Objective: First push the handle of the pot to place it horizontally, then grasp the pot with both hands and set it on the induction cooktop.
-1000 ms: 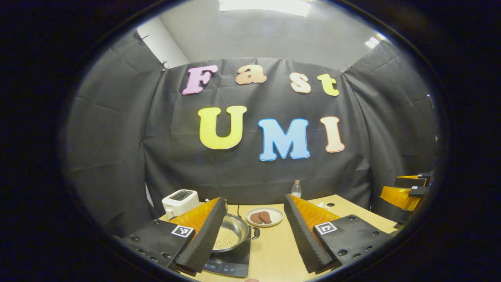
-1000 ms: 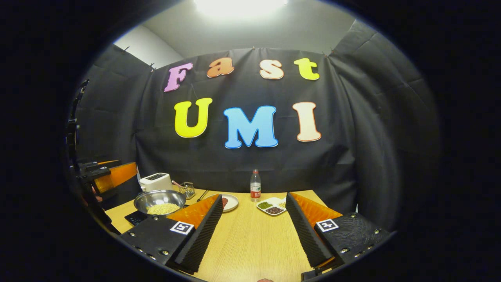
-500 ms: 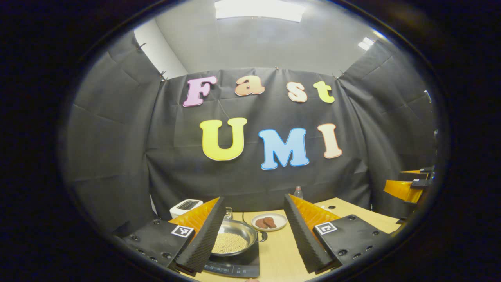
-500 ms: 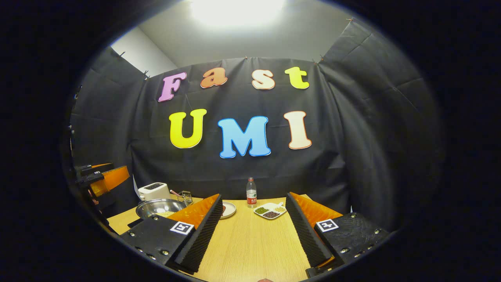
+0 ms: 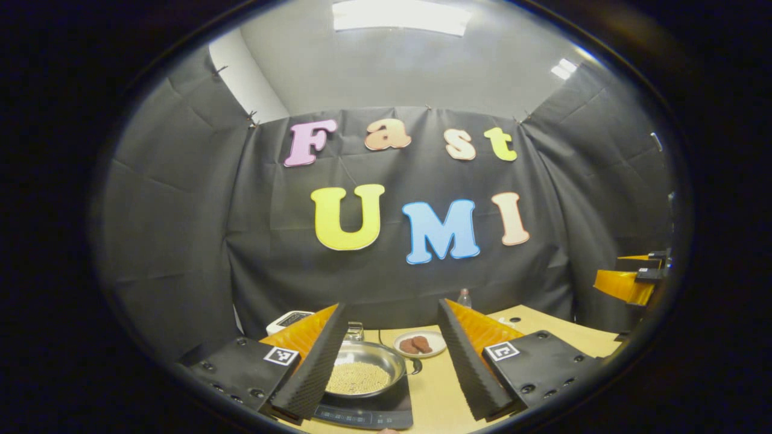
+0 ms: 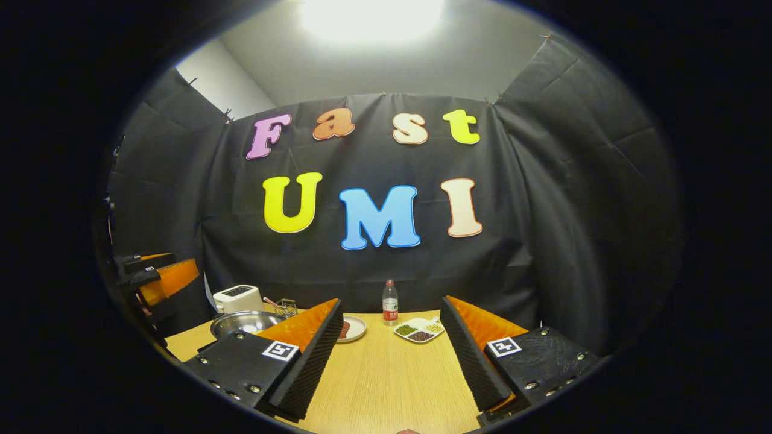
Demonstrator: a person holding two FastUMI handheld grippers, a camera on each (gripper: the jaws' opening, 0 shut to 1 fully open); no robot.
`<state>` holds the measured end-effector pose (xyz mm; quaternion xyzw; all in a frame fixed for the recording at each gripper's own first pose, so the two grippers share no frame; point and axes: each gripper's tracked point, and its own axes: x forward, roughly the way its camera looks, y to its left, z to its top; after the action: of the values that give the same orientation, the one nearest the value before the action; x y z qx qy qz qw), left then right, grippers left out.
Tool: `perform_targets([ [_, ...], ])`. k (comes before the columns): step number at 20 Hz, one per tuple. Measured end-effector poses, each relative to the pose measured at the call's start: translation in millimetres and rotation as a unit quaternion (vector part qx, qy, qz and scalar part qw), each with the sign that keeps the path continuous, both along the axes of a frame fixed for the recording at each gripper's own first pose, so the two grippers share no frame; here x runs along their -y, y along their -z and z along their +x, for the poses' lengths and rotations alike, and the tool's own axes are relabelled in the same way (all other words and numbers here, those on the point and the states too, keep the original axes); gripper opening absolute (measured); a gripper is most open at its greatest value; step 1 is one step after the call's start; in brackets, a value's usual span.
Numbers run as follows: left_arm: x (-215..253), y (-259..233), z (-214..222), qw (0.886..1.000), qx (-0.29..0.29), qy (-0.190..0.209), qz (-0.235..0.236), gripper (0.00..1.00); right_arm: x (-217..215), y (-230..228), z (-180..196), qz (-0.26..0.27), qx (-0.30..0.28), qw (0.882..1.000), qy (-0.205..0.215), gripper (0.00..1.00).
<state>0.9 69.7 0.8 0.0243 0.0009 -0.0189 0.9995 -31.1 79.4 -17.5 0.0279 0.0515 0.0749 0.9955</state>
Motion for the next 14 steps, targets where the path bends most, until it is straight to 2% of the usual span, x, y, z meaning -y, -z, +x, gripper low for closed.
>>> perform_targets([
  [2, -3.5, -1.4, 0.0, 1.000, 0.001, 0.000, -0.005, 0.93, -3.0, -2.0, -0.6, 0.002, -0.001, 1.000, 0.000, 0.98],
  [4, -5.8, 0.5, -0.6, 1.000, 0.000, 0.001, -0.005, 1.00, -4.1, -1.1, -0.9, 0.000, -0.002, 1.000, 0.001, 0.98],
  [5, -6.9, 2.2, -1.3, 1.000, -0.002, 0.001, -0.003, 0.97, -3.5, -1.6, -1.4, -0.002, 0.000, 1.000, 0.002, 0.98],
  [6, -7.3, 3.7, -2.6, 1.000, -0.003, 0.002, -0.001, 1.00, -4.8, -1.5, -2.4, -0.003, 0.001, 1.000, 0.003, 0.98],
  [7, -6.1, 3.8, -2.8, 1.000, -0.003, 0.004, 0.000, 0.97, -6.0, -1.8, -2.7, -0.005, 0.001, 1.000, 0.003, 0.98],
  [9, -5.0, 6.8, -3.3, 1.000, -0.005, 0.007, 0.000, 1.00, -7.0, -0.5, -6.7, -0.006, -0.001, 1.000, 0.004, 0.98],
  [10, -4.8, 6.7, -2.9, 1.000, -0.006, 0.009, 0.000, 0.97, -6.7, -1.1, -6.9, -0.006, -0.001, 1.000, 0.006, 0.98],
  [14, -4.2, 4.2, 1.6, 1.000, -0.004, 0.017, -0.003, 0.97, -5.8, -1.7, -6.3, -0.006, 0.000, 1.000, 0.015, 0.98],
])
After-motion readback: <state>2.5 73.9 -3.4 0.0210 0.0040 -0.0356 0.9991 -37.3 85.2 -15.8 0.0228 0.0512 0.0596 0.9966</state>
